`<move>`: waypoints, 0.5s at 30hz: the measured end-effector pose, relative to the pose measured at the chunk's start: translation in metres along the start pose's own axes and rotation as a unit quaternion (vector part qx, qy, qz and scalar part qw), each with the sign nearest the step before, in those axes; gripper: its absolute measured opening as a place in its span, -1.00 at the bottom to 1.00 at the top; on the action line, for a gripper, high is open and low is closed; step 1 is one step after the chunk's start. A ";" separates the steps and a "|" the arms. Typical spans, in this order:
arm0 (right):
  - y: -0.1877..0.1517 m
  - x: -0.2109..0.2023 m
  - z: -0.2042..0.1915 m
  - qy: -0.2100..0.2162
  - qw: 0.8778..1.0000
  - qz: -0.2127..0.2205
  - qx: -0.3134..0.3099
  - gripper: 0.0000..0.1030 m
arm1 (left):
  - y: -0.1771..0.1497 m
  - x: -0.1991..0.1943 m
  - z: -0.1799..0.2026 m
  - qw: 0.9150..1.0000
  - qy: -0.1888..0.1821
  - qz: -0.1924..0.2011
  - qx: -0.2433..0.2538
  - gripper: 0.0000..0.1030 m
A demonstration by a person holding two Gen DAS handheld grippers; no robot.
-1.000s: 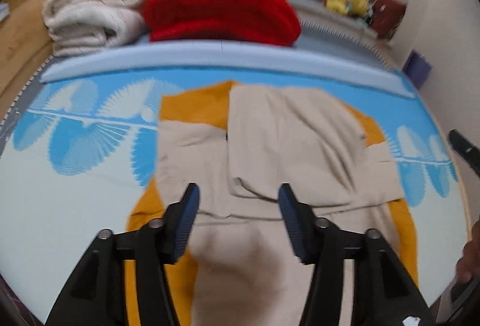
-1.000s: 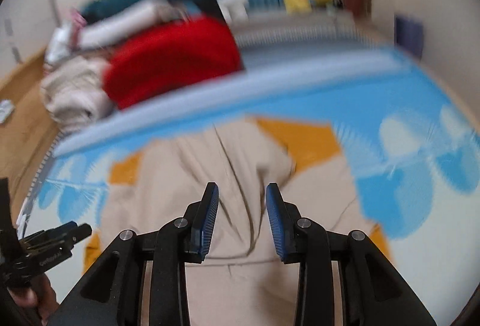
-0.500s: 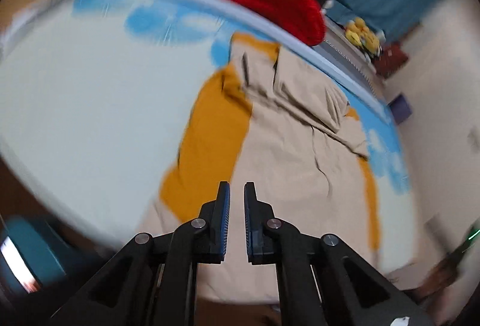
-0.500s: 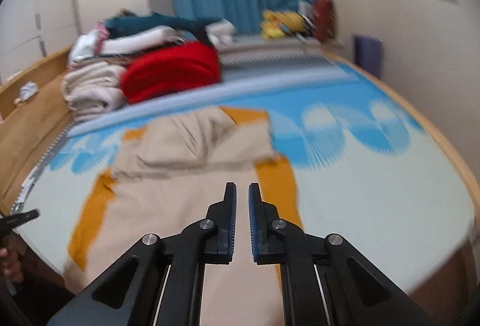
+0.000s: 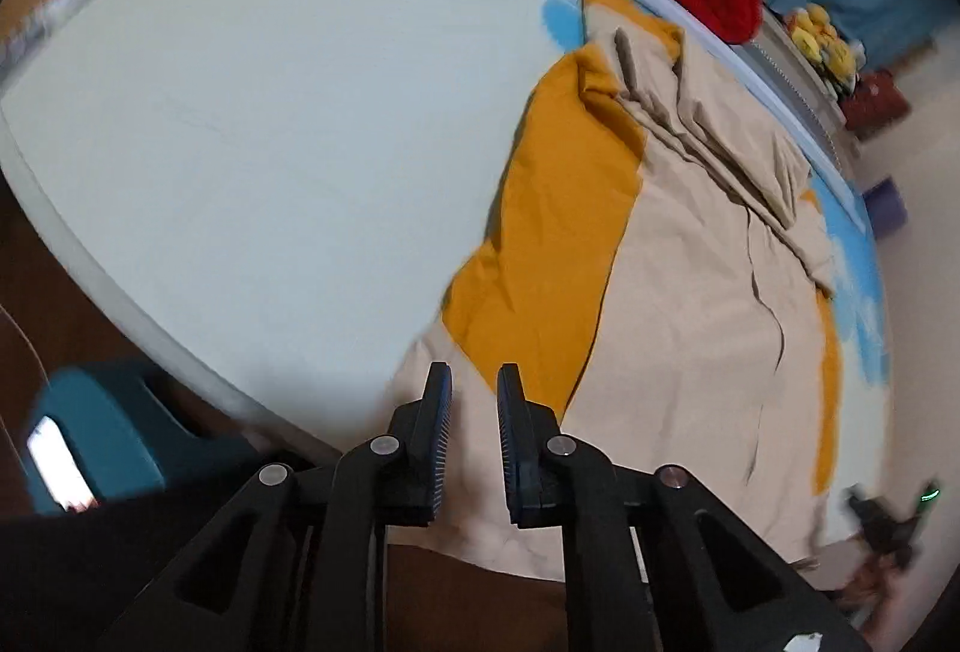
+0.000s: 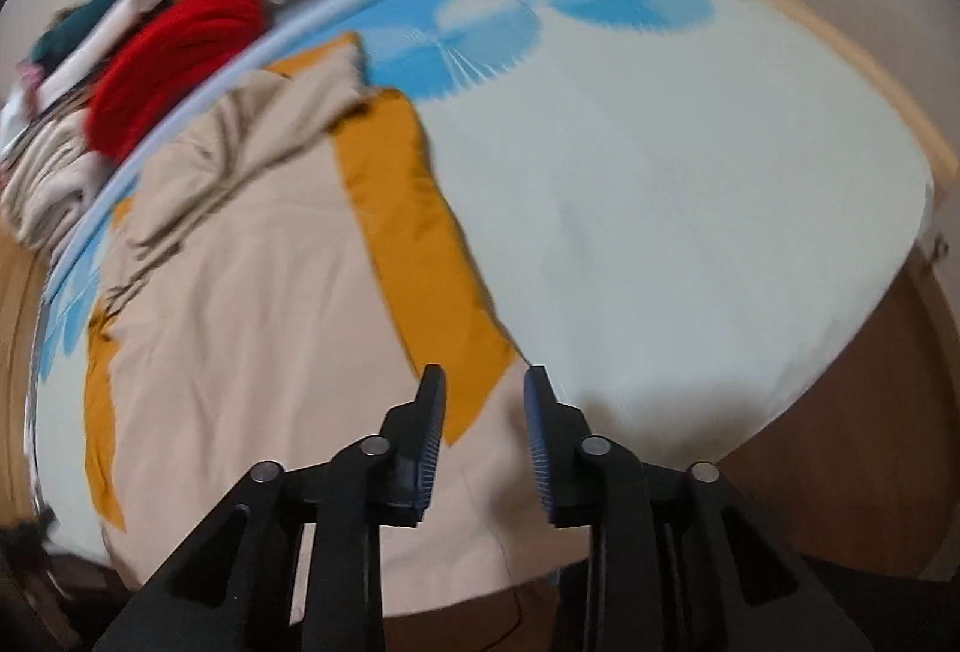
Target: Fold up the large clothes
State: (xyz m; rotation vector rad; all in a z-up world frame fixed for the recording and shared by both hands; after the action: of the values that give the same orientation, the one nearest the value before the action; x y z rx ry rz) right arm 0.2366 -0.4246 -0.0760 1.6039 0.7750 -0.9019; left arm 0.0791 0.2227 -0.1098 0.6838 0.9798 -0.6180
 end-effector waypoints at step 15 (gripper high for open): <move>-0.018 0.055 0.014 -0.033 0.994 -0.108 -0.004 -0.05 | -0.012 0.050 -0.032 0.992 0.106 -0.074 -0.014 -0.32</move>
State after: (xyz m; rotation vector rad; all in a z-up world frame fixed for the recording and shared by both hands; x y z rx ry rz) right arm 0.2465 -0.4330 -0.1341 1.4952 0.9159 -1.0992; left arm 0.0751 0.2310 -0.1695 0.6640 1.2424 -0.6700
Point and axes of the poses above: each gripper's, at about its wrist camera, not at the fingertips, and x roughly the way its jaws point, z to its right, y to its top, the point moved 2 cm from there along x, roughly the way its jaws point, and after that the axes turned 5 degrees about -x, right-handed, at the moved point
